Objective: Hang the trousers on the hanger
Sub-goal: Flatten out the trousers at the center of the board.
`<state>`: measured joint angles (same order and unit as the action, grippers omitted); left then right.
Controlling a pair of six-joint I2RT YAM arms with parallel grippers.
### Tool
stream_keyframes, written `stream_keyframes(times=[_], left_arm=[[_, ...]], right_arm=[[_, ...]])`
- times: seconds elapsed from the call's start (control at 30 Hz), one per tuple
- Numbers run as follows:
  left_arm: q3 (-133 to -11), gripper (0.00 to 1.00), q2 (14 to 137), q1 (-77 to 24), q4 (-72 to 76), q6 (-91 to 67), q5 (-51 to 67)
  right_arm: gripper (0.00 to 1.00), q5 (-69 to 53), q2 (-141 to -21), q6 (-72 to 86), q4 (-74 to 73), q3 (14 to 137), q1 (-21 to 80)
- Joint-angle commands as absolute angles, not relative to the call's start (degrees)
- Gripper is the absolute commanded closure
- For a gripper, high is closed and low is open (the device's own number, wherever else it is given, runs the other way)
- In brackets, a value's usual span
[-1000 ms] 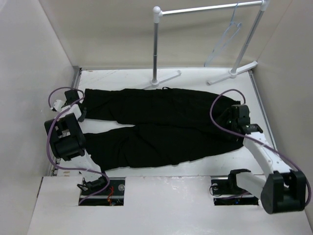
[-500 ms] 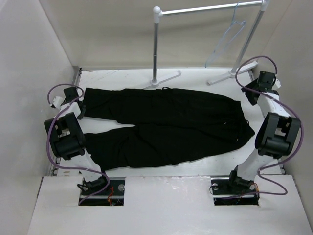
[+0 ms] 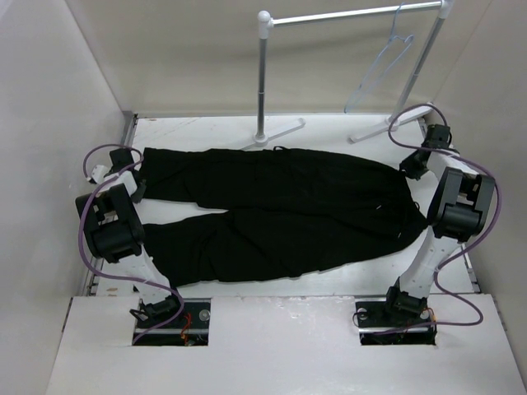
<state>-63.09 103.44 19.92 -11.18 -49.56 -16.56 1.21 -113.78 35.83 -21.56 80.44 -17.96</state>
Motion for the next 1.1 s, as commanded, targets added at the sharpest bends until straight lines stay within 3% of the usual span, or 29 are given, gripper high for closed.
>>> stream_keyframes(times=[0.0, 0.17, 0.57, 0.63, 0.8, 0.93, 1.07], left_arm=[[-65.57, 0.95, 103.36, 19.82, -11.51, -50.10, -17.67], [-64.87, 0.96, 103.10, 21.40, -12.13, -50.10, -18.19], [-63.54, 0.96, 103.45, 23.60, -12.22, -49.66, -18.11], [-63.37, 0.93, 103.54, 22.81, -11.69, -49.40, -17.84], [-62.75, 0.71, 100.20, 21.75, -11.43, -49.31, -17.84], [-62.84, 0.58, 93.97, 21.75, -12.74, -49.31, -18.28], [-61.53, 0.53, 86.33, 19.30, -16.25, -49.31, -19.95]], right_arm=[[0.76, 0.00, -114.52, 36.20, -22.32, 84.46, -17.97], [0.92, 2.98, -113.91, 39.37, -22.67, 86.13, -18.59], [0.92, 1.85, -118.12, 42.36, -24.08, 93.86, -22.19], [0.84, 1.67, -118.48, 42.28, -23.91, 94.13, -21.93], [0.41, 1.05, -116.38, 42.45, -23.47, 92.29, -21.14], [0.26, 3.24, -109.53, 43.59, -22.16, 87.38, -19.83], [0.17, 7.81, -97.94, 46.49, -19.69, 78.42, -17.72]])
